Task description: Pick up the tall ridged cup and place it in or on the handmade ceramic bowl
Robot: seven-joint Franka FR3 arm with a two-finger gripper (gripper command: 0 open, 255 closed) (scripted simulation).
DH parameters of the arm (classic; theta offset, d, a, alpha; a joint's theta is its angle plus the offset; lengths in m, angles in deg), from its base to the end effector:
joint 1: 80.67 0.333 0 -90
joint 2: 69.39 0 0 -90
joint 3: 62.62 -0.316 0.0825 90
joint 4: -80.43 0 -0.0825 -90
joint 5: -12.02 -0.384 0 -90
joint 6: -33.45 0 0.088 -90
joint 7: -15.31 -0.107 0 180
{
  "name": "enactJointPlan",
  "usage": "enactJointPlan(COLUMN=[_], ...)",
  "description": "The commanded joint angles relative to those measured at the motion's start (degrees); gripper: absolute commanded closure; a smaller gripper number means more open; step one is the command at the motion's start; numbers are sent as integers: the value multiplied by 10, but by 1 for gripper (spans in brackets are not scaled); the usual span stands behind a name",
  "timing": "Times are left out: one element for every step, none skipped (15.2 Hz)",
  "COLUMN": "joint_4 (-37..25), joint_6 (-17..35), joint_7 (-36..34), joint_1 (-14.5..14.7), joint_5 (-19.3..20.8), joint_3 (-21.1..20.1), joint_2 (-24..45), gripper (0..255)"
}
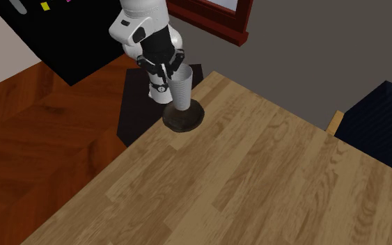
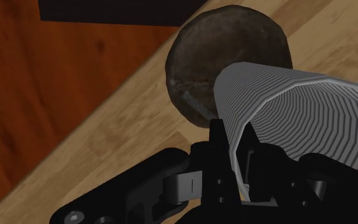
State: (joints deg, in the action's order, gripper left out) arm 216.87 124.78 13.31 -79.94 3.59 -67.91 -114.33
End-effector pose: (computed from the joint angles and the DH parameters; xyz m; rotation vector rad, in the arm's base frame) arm 0.3061 0.0555 0.5791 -3.0595 -0.0602 0.0147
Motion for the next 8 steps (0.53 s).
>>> enactJointPlan(joint_4=[17,26,34,43,51,59,68,76], joint_6=[15,22,29,37,44,51,58,66], joint_7=[2,3,3,4,4,5,6,6], joint_1=[0,0,0,1,1,1,1,1], joint_5=[-1,-1,-2,-2,-3,-4,-4,-5], joint_3=[-1,-1,-2,-2,-3,-3,-4,-4], joint_2=[-2,-4,-5,-6,-7,-8,-9,-10], gripper=[255,255,255,255,255,255,255,255])
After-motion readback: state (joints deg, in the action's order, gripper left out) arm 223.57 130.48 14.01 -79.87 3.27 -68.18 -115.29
